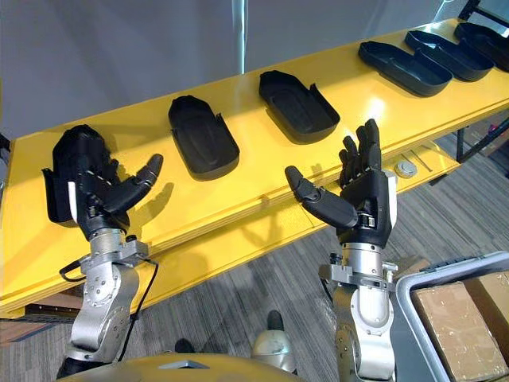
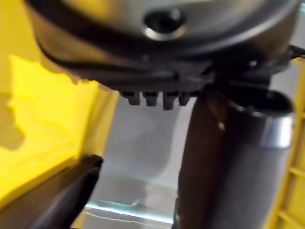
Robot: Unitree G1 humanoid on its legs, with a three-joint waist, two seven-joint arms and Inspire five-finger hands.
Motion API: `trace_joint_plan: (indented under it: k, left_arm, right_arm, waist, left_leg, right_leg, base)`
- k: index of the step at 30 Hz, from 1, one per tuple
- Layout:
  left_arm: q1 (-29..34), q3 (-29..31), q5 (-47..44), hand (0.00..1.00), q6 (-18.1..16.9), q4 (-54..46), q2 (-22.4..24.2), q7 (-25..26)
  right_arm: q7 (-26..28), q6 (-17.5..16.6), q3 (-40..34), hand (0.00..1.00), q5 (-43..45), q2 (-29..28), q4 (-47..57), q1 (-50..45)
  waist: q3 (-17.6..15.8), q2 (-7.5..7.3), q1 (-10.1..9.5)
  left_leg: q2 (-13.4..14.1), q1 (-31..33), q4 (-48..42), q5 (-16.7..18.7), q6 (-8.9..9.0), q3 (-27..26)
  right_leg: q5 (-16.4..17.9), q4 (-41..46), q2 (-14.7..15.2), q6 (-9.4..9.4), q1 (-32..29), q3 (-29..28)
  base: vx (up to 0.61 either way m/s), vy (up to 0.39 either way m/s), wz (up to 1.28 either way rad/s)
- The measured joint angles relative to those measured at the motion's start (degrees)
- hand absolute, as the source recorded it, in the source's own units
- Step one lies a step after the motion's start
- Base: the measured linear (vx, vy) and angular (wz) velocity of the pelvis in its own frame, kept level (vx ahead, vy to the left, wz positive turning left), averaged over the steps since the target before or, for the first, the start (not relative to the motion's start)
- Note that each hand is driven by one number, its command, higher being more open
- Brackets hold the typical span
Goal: Walk over and take three plastic housings, then place them on the shelf
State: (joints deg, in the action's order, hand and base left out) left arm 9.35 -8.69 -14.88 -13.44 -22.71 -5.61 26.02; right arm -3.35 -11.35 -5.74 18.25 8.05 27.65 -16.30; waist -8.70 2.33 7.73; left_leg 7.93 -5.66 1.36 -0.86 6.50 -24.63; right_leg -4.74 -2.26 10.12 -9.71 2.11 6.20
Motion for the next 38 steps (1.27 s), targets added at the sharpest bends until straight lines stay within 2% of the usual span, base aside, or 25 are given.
trace_joint_plan:
  k: [5,12,16,20,22,24,27,30,33,38]
  left_arm:
    - [0.1,0.0,2.5,1.00,-3.8,-3.2,0.0,-0.8]
    - [0.2,1.8,4.4,1.00,-7.8,-7.2,0.0,-1.9]
    - [0.5,3.5,9.3,1.00,-7.7,-7.2,0.4,2.8]
    - [4.8,8.1,13.6,1.00,-7.5,-6.0,0.7,5.4]
    - [6.5,10.4,16.5,1.00,-7.4,-2.6,1.0,7.1]
    - [8.8,12.0,17.6,1.00,-7.1,3.5,1.4,8.7]
    - [13.4,11.9,17.1,1.00,-6.6,10.7,2.9,8.0]
    - [16.3,11.4,16.2,1.00,-6.6,17.4,4.9,8.3]
    - [16.5,11.3,15.4,1.00,-6.8,26.4,6.4,12.0]
    - [15.5,11.5,17.7,1.00,-7.7,41.2,6.6,19.4]
  right_arm:
    - [-2.8,-2.0,1.3,1.00,-2.3,0.0,0.0,1.6]
    - [-7.7,-3.4,4.1,1.00,-2.3,-1.0,-1.6,4.3]
    - [-13.6,-5.8,5.0,1.00,-4.8,-2.3,-7.1,7.7]
    - [-19.8,-6.3,4.7,1.00,-7.4,-3.6,-13.5,8.5]
    - [-24.0,-7.4,2.5,1.00,-7.9,-4.9,-16.5,8.0]
    - [-31.0,-9.1,-2.8,1.00,-9.1,-7.1,-21.1,7.4]
    - [-40.6,-11.3,-9.3,1.00,-11.3,-9.4,-27.3,4.7]
    - [-46.7,-13.1,-13.2,1.00,-11.1,-11.2,-32.6,1.9]
    - [-49.8,-13.3,-14.8,1.00,-11.1,-11.3,-39.6,-0.9]
    - [-49.2,-13.9,-14.2,1.00,-10.4,-11.3,-52.8,-1.4]
  waist:
    - [1.2,1.37,-0.34]
    - [2.4,1.41,-2.21]
    - [2.5,0.97,-4.32]
    - [2.9,0.33,-4.84]
    - [3.0,0.18,-5.08]
    - [3.0,0.05,-5.45]
    - [3.0,-0.23,-5.71]
    - [2.9,-0.46,-5.68]
    - [2.9,-0.90,-5.68]
    - [3.0,-2.07,-6.04]
  left_leg:
    - [-0.4,-0.8,2.0,-1.2,-0.08,2.3]
    - [-0.5,0.3,3.5,-3.4,-0.22,7.8]
    - [-0.6,1.4,3.7,-4.3,-0.33,10.6]
    - [-0.6,1.6,3.7,-4.5,-0.34,11.4]
    - [-0.7,2.0,3.7,-4.7,-0.38,11.7]
    - [-0.8,2.3,3.7,-4.9,-0.46,12.1]
    - [-0.8,2.4,3.8,-4.9,-0.45,12.1]
    - [-0.7,2.5,3.8,-4.8,-0.38,11.9]
    - [-0.3,2.5,3.8,-4.8,-0.23,11.7]
    - [-0.2,1.4,3.8,-4.7,-0.14,11.5]
  right_leg:
    - [0.2,-0.8,0.1,0.22,2.1,2.6]
    - [0.7,-0.9,0.1,0.90,4.0,8.6]
    - [0.8,-0.9,0.1,1.10,4.8,11.5]
    - [1.0,-0.9,0.1,1.30,5.2,12.3]
    - [0.9,-0.9,0.1,1.31,5.0,12.6]
    - [0.9,-0.9,0.2,1.30,4.9,13.0]
    - [1.0,-0.9,0.2,1.36,4.8,13.0]
    - [1.1,-0.9,0.1,1.55,4.7,13.0]
    - [1.2,-0.9,-0.2,1.70,4.5,12.7]
    - [1.7,-0.8,-0.3,2.09,5.1,12.5]
  base:
    - [-0.04,-0.015,0.24]
    - [-0.02,-0.023,0.39]
    - [-0.03,-0.013,0.35]
    - [-0.02,-0.003,0.13]
    - [-0.02,-0.001,0.10]
    - [-0.02,0.001,0.07]
    - [0.00,0.000,0.00]
    - [0.00,-0.003,-0.01]
    - [-0.02,-0.014,-0.05]
    - [0.00,-0.003,-0.01]
